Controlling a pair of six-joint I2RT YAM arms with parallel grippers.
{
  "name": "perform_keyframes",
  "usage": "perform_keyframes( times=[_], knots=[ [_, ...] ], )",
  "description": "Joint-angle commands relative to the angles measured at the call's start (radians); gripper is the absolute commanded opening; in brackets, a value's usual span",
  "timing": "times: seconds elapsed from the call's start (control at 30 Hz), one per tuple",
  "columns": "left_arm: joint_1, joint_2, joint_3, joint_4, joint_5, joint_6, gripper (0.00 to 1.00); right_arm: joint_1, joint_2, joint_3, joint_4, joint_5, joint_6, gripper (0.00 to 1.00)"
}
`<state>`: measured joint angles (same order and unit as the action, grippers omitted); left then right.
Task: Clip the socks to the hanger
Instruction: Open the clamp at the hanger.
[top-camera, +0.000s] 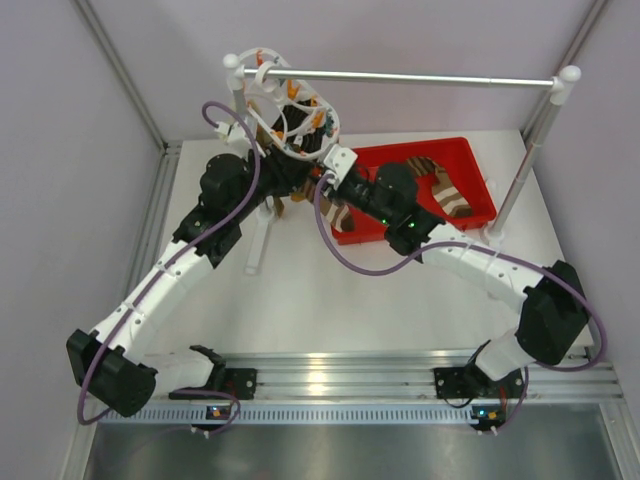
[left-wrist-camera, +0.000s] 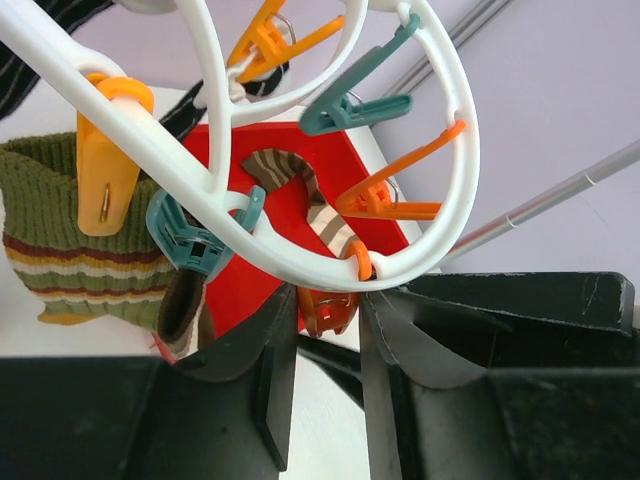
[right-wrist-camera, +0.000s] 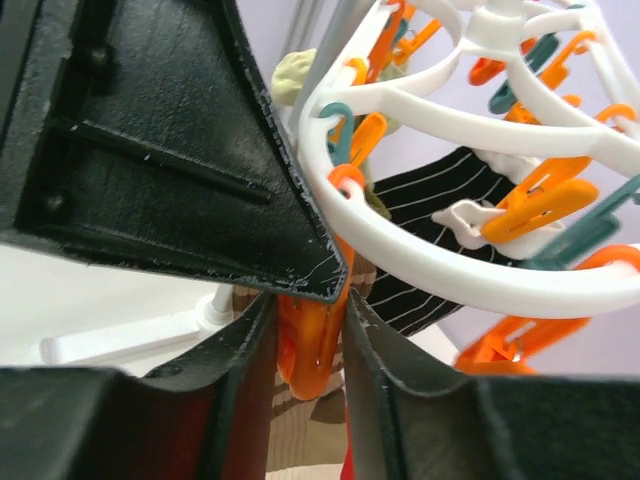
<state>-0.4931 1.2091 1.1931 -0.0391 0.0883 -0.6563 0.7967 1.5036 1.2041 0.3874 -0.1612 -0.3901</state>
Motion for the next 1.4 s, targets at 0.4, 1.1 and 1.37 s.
perform_keyframes(
  times=[0.4, 1.1, 1.37],
  knots=[
    [0.004, 0.003, 0.013, 0.087, 0.064, 0.034, 0.00, -0.189, -0.063, 0.031, -0.087, -0.491, 0.180, 0.45],
    [0.005, 0.004, -0.009, 0.128, 0.097, -0.015, 0.00, -0.146, 0.017, 0.121, -0.097, -0.485, 0.160, 0.00],
    [0.005, 0.020, 0.013, 0.120, 0.015, -0.103, 0.32, -0.091, -0.028, 0.055, -0.059, -0.356, 0.079, 0.00]
  ],
)
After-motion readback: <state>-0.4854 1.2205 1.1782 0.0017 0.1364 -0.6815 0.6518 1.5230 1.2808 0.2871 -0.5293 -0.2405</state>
